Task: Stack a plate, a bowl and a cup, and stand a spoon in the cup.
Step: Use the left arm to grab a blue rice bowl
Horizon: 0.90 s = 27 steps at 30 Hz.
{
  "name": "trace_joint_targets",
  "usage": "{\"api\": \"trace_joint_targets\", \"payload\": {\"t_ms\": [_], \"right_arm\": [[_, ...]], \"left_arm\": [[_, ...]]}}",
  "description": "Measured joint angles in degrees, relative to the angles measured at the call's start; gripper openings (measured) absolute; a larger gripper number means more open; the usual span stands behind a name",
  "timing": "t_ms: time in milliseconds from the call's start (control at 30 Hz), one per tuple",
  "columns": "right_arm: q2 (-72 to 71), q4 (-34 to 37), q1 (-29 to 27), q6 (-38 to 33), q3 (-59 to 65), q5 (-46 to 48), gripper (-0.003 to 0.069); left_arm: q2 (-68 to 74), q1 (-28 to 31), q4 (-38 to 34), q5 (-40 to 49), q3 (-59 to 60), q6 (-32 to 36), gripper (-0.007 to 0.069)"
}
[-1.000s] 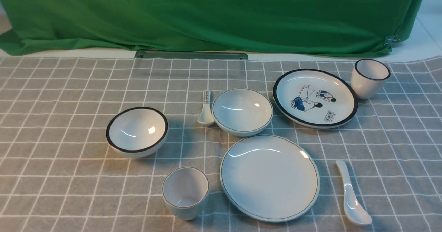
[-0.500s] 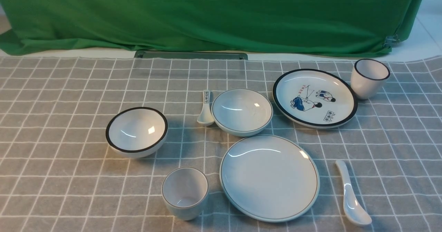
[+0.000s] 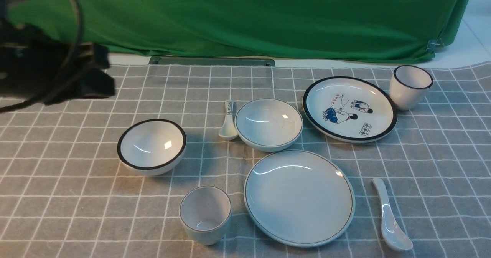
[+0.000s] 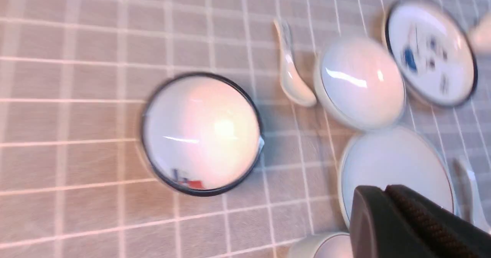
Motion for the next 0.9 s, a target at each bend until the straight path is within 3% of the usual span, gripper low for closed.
{"api": "trace_joint_targets", "payload": {"t_ms": [200,567,667,767,900], "right_arm": [[17.35,-0.17,6.26,-8.96,-14.14,21.16,0.0022],[24.68,-0.11,6.91,-12.54,-15.19,23.16,0.0022],[24.68,-0.11,6.96,-12.86,-15.3,22.95,0.0022],[24.68,-0.11,6.96,-13.24,-15.37,22.48,0.0023],[24.68,-0.11,7.05,-13.51,-15.56,21.53,0.0025]], "left_arm": [[18.82,-12.71,13.4,5.35,-16.76,-8.12,0.0001],[46.21,-19.96,18.2,15.44,-46.82,-10.35,0.0018],[50.74,-21.19,21.56,15.65,-50.81,-11.18,0.0059],[54.6,-21.96,25.28,16.0,-53.99,-14.05,0.0147],[58.0,-21.92,26.65,14.0,-54.88,-16.89,0.0351]]}}
